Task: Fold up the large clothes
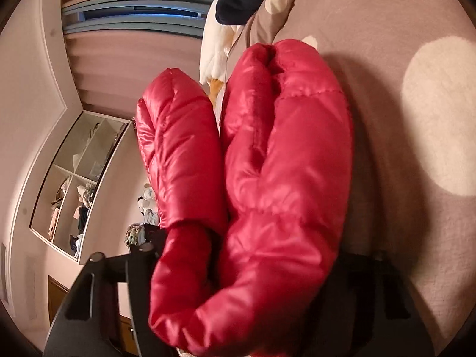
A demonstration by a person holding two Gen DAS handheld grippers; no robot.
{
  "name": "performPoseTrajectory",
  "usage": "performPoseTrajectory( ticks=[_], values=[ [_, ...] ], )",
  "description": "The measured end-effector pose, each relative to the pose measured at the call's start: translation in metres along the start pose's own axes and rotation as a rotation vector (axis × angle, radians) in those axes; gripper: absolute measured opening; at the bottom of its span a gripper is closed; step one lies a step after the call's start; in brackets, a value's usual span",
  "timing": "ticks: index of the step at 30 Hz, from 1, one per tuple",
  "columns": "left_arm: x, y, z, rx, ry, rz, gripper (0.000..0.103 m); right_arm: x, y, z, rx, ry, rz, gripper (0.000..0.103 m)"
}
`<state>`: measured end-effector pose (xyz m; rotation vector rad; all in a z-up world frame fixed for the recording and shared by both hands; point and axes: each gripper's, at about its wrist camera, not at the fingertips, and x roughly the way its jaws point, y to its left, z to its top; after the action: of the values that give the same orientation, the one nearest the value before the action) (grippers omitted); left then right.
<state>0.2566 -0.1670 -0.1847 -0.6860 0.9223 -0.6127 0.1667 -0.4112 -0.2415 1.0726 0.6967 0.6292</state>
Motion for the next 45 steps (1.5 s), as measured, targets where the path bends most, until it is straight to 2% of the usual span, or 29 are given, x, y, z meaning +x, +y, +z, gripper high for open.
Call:
performPoseTrajectory(
  ticks=[3, 6, 8, 14, 18, 22, 31, 37, 45],
  values=[
    [-0.005, -0.022, -0.005, 0.072, -0.005, 0.034, 0.101, -0.003, 0.018, -0.004, -0.076, -0.02, 0.003, 0.056],
    [-0.017, -0.035, -0.005, 0.083, -0.023, 0.022, 0.101, -0.007, 0.034, -0.005, -0.098, -0.049, 0.052, 0.055],
    [-0.027, -0.047, 0.001, 0.109, -0.046, 0.014, 0.101, -0.011, 0.045, -0.002, -0.143, -0.05, 0.049, 0.055],
    [-0.073, -0.091, 0.002, 0.192, -0.126, -0.032, 0.101, -0.028, 0.104, -0.007, -0.29, -0.106, 0.08, 0.055],
    [-0.102, -0.122, -0.002, 0.277, -0.178, 0.002, 0.101, -0.037, 0.137, -0.016, -0.339, -0.117, 0.146, 0.056],
    [-0.129, -0.14, -0.014, 0.334, -0.23, 0.028, 0.101, -0.04, 0.151, -0.024, -0.355, -0.114, 0.197, 0.057],
    [-0.183, -0.116, -0.033, 0.317, -0.287, 0.048, 0.101, -0.033, 0.176, -0.055, -0.392, -0.069, 0.202, 0.059],
    [-0.206, -0.117, -0.045, 0.309, -0.323, 0.068, 0.101, -0.024, 0.194, -0.067, -0.401, -0.034, 0.202, 0.06],
    [-0.236, -0.111, -0.03, 0.309, -0.359, 0.057, 0.101, -0.008, 0.227, -0.075, -0.455, -0.009, 0.212, 0.061]
  ],
)
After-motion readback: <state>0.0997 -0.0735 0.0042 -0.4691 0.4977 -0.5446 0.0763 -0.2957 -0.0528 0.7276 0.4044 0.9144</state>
